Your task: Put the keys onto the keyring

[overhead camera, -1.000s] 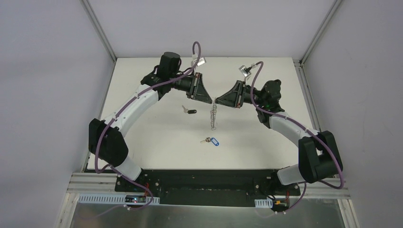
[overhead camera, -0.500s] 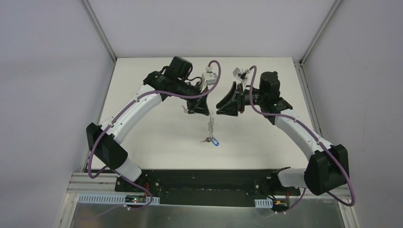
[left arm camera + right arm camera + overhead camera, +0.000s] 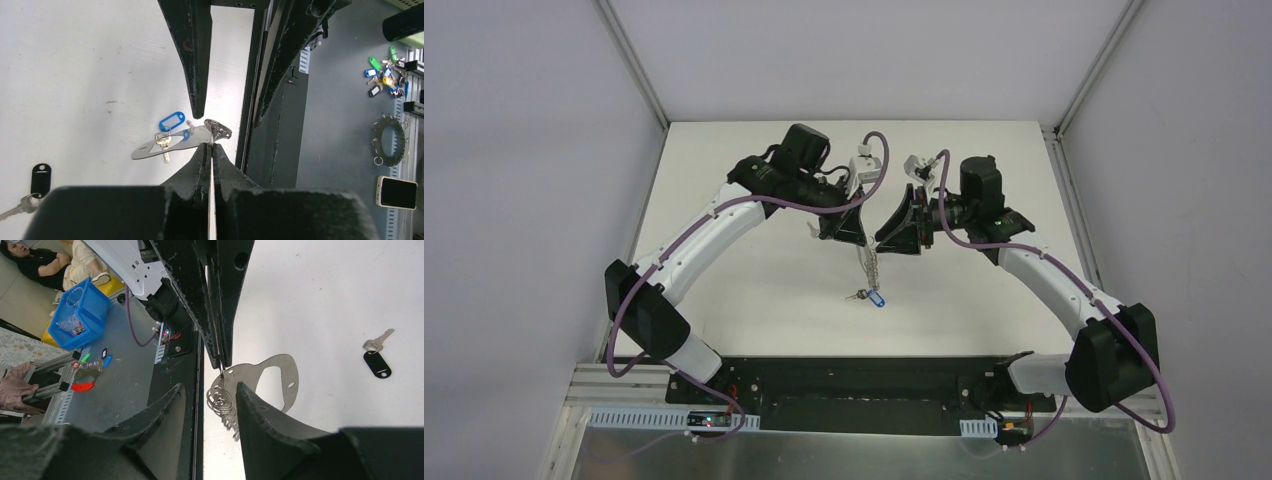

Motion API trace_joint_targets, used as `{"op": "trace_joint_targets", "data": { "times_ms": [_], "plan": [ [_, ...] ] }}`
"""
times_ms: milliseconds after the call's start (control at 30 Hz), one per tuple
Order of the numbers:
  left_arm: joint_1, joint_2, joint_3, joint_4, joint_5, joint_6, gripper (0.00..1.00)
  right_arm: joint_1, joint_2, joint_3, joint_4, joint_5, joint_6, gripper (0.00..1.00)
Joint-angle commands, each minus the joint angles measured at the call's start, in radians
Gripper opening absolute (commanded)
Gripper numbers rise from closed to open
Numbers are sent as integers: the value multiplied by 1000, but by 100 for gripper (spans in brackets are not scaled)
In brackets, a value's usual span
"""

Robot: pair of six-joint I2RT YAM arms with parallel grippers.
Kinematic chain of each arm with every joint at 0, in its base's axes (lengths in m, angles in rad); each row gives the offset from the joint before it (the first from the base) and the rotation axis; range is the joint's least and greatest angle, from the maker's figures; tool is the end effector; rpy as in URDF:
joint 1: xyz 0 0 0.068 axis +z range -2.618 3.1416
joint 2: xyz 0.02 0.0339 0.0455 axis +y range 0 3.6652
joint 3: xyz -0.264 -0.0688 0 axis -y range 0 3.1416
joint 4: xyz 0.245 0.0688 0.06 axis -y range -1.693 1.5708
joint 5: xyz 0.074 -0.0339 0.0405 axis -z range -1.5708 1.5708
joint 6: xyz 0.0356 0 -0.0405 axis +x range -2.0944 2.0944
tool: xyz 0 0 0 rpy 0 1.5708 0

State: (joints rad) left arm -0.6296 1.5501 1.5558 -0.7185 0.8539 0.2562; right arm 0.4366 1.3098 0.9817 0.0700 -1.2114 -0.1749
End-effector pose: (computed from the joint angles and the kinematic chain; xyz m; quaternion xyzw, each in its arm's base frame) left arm 0.2532 -0.2177 0.3751 0.5104 0.6741 -0.4403 0.3021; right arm 0.2458 0.1515 0.3243 -0.5274 0.5165 0.5126 0.4385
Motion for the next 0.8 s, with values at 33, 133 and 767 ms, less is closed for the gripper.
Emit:
{"op": "trace_joint_targets", "data": {
  "times_ms": [33, 133, 767],
  "plan": [
    [-10, -54, -19, 57, 48, -31, 0, 15, -20, 20, 28, -4, -23, 42],
    [-10, -59, -30, 72, 60, -45, 0, 17, -19, 17, 42, -2, -11, 40],
    [-10, -60, -44, 123, 78, -99, 0, 25, -9, -9, 113, -17, 48, 19]
  ]
}}
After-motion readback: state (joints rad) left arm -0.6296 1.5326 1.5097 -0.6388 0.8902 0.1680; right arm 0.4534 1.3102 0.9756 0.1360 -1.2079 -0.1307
